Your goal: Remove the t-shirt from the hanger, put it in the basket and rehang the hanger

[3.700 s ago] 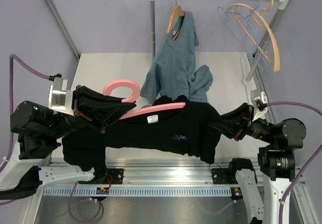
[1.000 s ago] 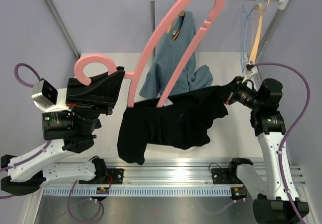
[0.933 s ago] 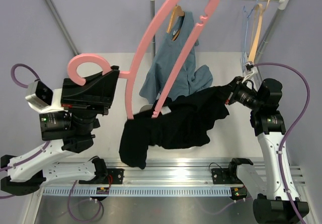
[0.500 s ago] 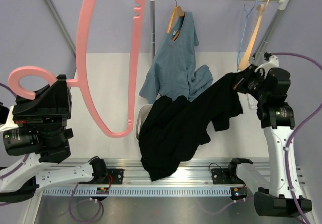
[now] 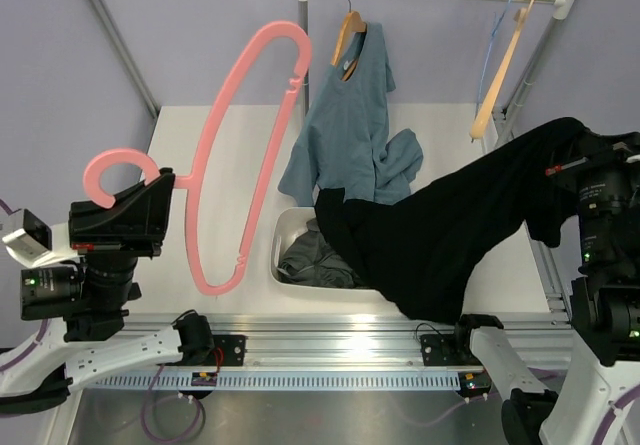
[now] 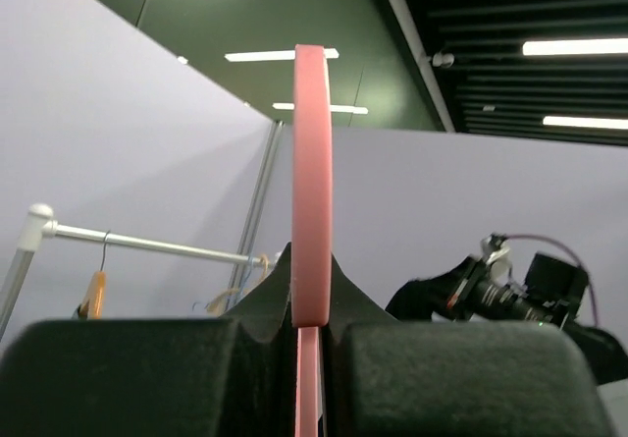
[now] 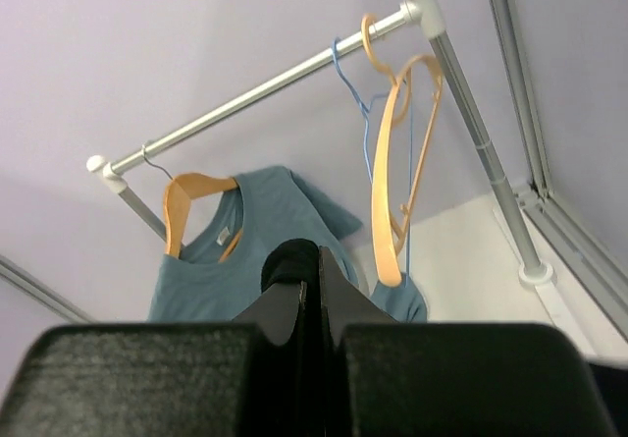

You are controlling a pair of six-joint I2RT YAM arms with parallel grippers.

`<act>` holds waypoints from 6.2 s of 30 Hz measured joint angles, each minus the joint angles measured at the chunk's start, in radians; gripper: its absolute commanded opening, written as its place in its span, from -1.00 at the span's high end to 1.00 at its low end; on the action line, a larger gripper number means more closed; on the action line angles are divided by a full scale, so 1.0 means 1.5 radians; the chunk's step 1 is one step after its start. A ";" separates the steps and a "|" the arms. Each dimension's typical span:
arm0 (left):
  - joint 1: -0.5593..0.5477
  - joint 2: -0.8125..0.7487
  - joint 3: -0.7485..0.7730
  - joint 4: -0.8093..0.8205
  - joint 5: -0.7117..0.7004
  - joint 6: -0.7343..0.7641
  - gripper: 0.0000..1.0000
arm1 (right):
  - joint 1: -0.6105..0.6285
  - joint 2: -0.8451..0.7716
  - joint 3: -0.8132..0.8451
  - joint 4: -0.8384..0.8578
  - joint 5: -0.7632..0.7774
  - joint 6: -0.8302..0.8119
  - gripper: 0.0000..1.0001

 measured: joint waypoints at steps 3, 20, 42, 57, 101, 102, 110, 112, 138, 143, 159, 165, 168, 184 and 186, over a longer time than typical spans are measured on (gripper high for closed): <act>0.000 -0.002 -0.005 -0.036 -0.010 0.002 1.00 | 0.000 0.014 0.040 -0.003 0.002 -0.009 1.00; 0.000 -0.032 -0.043 -0.117 -0.042 0.032 1.00 | -0.002 0.211 0.372 -0.037 0.167 -0.107 1.00; 0.000 -0.040 -0.176 -0.068 -0.070 0.024 1.00 | -0.002 0.234 0.076 0.062 -0.005 -0.131 1.00; 0.000 -0.036 -0.211 0.003 -0.096 0.018 1.00 | -0.002 -0.063 -0.299 0.155 0.108 -0.039 1.00; 0.001 0.098 -0.036 -0.551 0.254 -0.143 1.00 | 0.108 -0.132 -0.517 0.475 -0.907 0.012 -0.94; 0.000 0.104 -0.035 -0.553 0.260 -0.143 1.00 | 0.144 -0.104 -0.490 0.447 -0.911 -0.017 -0.93; 0.001 0.119 -0.034 -0.559 0.295 -0.138 1.00 | 0.358 0.070 -0.422 0.241 -0.858 -0.246 -0.91; 0.001 0.123 -0.033 -0.559 0.304 -0.136 1.00 | 0.417 0.106 -0.424 0.192 -0.819 -0.288 -0.86; 0.001 0.153 -0.029 -0.566 0.328 -0.136 1.00 | 0.583 0.193 -0.441 0.121 -0.679 -0.366 0.00; 0.002 0.145 -0.028 -0.578 0.302 -0.129 1.00 | 0.605 0.185 -0.486 0.161 -0.683 -0.343 0.80; 0.002 0.124 0.029 -0.559 0.290 -0.143 -0.98 | 0.611 0.030 -0.550 0.280 -0.625 -0.240 1.00; 0.002 0.123 0.108 -0.593 0.210 -0.143 -0.98 | 0.610 -0.006 -0.570 0.234 -0.498 -0.205 1.00; 0.002 0.123 0.131 -0.617 0.128 -0.145 -0.98 | 0.610 -0.025 -0.555 0.159 -0.374 -0.186 1.00; 0.002 0.126 0.105 -0.661 -0.109 -0.163 -0.98 | 0.609 -0.185 -0.360 -0.108 0.070 -0.068 1.00; 0.002 0.143 0.079 -0.641 -0.104 -0.162 -0.98 | 0.609 -0.155 -0.344 -0.129 0.128 -0.059 1.00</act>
